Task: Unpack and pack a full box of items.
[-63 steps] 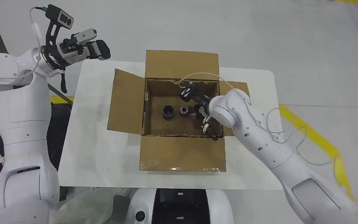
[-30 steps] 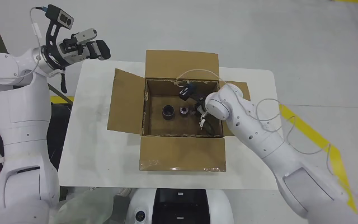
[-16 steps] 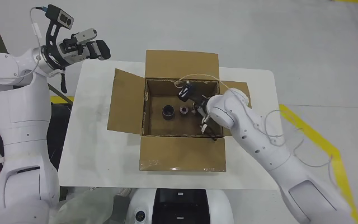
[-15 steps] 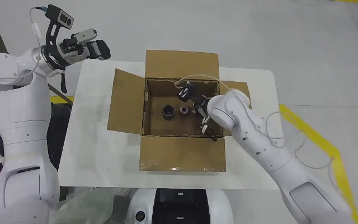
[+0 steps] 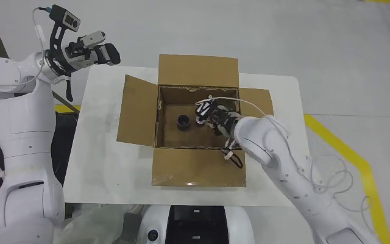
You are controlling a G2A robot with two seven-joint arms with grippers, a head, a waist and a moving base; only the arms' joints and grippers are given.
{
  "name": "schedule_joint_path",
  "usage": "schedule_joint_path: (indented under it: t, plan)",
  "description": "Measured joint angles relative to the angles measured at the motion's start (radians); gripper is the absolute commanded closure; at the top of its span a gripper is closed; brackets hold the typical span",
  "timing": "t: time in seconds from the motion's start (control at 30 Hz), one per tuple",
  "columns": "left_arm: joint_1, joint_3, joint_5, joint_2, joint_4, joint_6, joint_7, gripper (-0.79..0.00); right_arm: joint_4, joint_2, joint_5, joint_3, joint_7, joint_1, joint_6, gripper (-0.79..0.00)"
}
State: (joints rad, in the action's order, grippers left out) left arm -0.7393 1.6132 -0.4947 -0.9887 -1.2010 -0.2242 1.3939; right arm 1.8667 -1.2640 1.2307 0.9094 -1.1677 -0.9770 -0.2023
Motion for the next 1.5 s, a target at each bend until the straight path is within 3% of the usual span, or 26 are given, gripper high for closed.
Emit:
schedule_joint_path:
  t: [0.6,1.03,1.5]
  plan:
    - [0.000,0.000,0.000,0.000,0.000,0.000,0.000,-0.785,0.161,0.042,-0.157,0.228,0.071,-0.149,-0.085,0.000]
    - [0.000,0.000,0.000,0.000,0.000,0.000,0.000,-0.785,0.279,0.083,-0.247,0.515,0.064,-0.291,-0.113,0.000]
    - [0.000,0.000,0.000,0.000,0.000,0.000,0.000,-0.785,0.210,0.117,-0.363,0.790,0.064,-0.368,-0.132,0.000]
